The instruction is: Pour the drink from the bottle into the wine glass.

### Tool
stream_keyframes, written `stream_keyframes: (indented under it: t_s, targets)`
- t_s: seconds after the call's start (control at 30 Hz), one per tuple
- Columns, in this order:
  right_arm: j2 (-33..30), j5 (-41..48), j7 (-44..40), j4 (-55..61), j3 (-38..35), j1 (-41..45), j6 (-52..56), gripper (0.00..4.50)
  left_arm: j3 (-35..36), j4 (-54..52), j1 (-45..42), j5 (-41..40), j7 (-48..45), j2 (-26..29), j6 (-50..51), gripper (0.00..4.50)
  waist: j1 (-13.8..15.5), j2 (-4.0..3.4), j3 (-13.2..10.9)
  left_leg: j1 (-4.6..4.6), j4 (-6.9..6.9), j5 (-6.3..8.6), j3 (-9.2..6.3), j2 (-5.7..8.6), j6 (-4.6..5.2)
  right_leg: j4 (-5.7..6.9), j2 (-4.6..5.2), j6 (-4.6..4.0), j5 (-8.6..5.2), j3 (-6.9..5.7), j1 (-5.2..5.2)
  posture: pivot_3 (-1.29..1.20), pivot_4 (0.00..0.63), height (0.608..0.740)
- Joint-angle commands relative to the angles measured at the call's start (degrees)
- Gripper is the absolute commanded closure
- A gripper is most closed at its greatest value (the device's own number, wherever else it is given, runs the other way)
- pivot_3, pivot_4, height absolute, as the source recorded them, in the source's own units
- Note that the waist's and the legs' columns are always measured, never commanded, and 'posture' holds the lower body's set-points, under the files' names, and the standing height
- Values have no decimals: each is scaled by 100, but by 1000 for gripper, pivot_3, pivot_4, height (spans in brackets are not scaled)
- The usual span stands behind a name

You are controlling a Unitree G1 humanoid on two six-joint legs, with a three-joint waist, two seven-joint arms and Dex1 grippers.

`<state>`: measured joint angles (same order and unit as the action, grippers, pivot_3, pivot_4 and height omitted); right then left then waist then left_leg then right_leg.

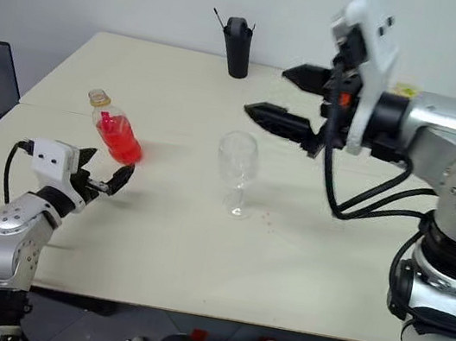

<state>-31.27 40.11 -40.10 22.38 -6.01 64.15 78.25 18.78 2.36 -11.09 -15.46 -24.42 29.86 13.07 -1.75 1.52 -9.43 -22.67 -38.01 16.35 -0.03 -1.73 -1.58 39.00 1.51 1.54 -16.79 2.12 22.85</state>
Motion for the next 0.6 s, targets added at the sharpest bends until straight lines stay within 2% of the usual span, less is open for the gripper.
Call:
stream_keyframes:
  t_s: [0.03, 0.3, 0.6]
  targets:
    - [58, 245, 37, -3, 19, 379, -8, 30, -87, -53, -215, 196, 311, -47, 23, 0, 3, 1, 1, -27, -8, 0, 0, 0, 0, 11, 0, 0, 2, 1, 32, 0, 150, 740]
    - [3, 285, -6, -129, 434, 517, -162, 30, -172, 94, -489, 273, 615, -183, 81, 0, 6, 1, 1, -39, -5, -1, 2, -2, 0, 6, 2, 0, 4, -1, 44, 0, 150, 740]
    - [-124, 287, 27, -144, 532, 388, -165, 30, -172, 594, -990, 300, 880, -270, 82, 0, 7, 1, 1, -39, -5, -1, 0, -1, 0, 8, 1, 0, 4, -4, 44, 0, 150, 740]
